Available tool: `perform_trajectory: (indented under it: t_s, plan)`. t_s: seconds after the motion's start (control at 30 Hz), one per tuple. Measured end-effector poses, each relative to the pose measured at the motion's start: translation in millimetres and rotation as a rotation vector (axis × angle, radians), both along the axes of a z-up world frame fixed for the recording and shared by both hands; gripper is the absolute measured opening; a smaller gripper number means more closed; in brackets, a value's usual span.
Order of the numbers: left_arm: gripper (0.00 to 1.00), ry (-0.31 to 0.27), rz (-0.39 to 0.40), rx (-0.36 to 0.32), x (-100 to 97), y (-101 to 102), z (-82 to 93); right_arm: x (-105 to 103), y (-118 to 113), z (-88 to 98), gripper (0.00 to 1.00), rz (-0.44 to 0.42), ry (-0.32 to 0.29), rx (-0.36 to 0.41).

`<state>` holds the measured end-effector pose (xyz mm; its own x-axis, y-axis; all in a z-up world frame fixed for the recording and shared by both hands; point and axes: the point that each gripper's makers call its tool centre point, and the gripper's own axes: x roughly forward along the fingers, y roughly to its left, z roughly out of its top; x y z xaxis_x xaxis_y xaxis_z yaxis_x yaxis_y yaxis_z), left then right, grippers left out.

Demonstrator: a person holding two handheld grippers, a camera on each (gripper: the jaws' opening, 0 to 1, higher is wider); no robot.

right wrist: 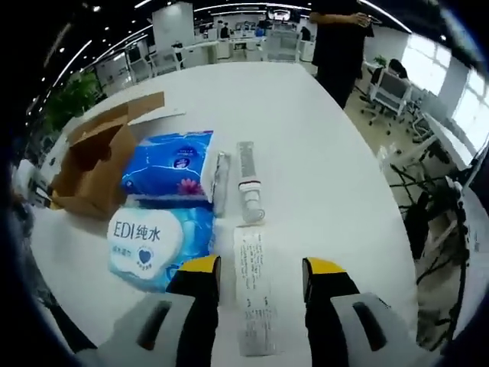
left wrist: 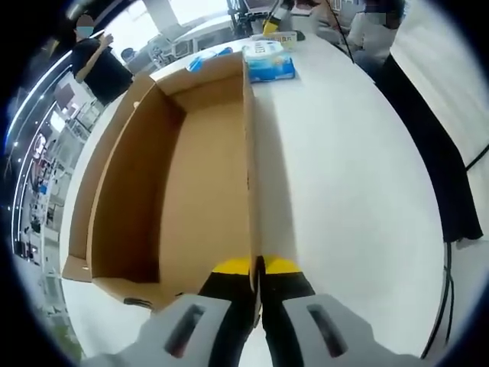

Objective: Operate the shoe box by opening the lid, removing the specified soft item, and placing it in the target area until the item is outside and the box remains undamaged.

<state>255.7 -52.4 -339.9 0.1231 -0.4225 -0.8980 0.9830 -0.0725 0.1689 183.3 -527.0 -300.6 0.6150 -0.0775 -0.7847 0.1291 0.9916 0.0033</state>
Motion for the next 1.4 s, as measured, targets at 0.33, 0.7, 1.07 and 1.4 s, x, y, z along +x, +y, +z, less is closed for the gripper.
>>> perform_trajectory:
  t_s: [0.33, 0.7, 1.07, 1.4]
  plan:
    - [0.01, 0.003, -0.006, -0.007, 0.2, 0, -0.2, 9, 6, 38.8, 0.50, -0.023, -0.149, 0.025]
    - [0.01, -0.002, -0.010, -0.008, 0.3, -1, 0.3, 32, 44, 98.8, 0.50, 0.001, -0.354, 0.075]
    - [0.02, -0.006, 0.006, -0.003, 0.5, -1, -0.1, 65, 109, 149.9, 0.52, 0.340, -0.402, -0.075]
    - [0.02, -0.018, 0.005, -0.005, -0.1, -1, 0.4, 74, 157, 167.1, 0.41, 0.567, -0.385, -0.127]
